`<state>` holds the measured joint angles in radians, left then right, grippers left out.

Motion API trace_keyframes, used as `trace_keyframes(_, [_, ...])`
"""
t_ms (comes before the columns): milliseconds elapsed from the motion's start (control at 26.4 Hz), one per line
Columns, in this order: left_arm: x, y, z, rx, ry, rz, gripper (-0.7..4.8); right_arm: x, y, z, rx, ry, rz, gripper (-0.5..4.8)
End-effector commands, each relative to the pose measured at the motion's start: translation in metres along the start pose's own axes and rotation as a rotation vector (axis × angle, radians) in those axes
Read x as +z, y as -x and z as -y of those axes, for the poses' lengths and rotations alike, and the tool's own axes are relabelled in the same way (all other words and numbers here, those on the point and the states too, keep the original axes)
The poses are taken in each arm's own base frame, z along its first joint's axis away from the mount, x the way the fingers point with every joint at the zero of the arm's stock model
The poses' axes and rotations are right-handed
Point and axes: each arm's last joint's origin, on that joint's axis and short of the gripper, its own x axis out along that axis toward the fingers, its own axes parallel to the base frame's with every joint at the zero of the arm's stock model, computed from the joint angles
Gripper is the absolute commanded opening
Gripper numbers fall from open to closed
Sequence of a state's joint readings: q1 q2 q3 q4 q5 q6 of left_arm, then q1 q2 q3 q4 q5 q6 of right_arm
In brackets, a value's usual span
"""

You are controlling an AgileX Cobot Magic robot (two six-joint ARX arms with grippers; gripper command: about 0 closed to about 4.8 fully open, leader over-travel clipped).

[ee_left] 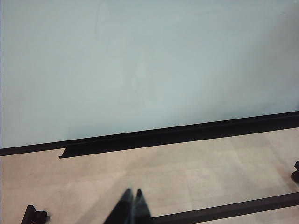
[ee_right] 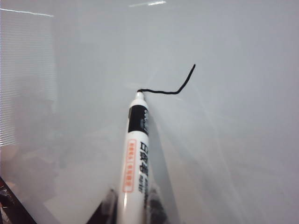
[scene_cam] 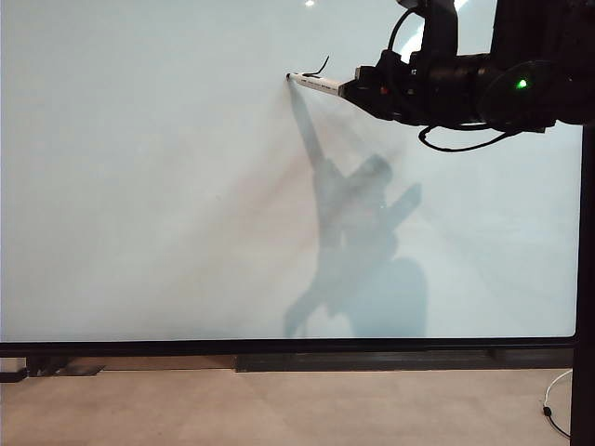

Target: Pick up the pen on the shelf to the right of the whiteboard and draw a triangle.

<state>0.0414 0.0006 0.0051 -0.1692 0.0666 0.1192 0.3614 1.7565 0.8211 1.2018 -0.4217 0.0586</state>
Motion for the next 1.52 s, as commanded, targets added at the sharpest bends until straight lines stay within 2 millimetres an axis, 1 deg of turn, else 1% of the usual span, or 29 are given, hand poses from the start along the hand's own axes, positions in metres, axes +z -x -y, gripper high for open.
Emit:
trace_keyframes(38, [0.000, 0.000, 0.000, -0.002, 0.000, -0.006, -0.05, -0.004, -0.002, 0.000, -0.035, -0.009, -0.027, -0.04])
trace_keyframes(152, [0.000, 0.000, 0.000, -0.002, 0.000, -0.006, -0.05, -0.010, -0.003, 0.000, -0.033, -0.017, -0.042, -0.05])
trace_keyframes(379, [0.000, 0.000, 0.000, -0.002, 0.000, -0.006, -0.05, -0.015, -0.003, -0.001, -0.030, -0.023, -0.056, -0.05])
trace_keyframes(871, [0.000, 0.000, 0.000, -0.002, 0.000, -0.006, -0.05, -0.028, -0.010, -0.009, 0.000, -0.041, -0.083, -0.04])
trace_keyframes(1326, [0.000, 0.000, 0.000, -0.001, 0.000, -0.006, -0.05, -0.039, -0.014, -0.012, 0.016, -0.051, -0.107, -0.05])
trace_keyframes(1515, [0.000, 0.000, 0.000, -0.001, 0.000, -0.006, -0.05, -0.041, -0.015, -0.014, 0.022, -0.055, -0.116, -0.05])
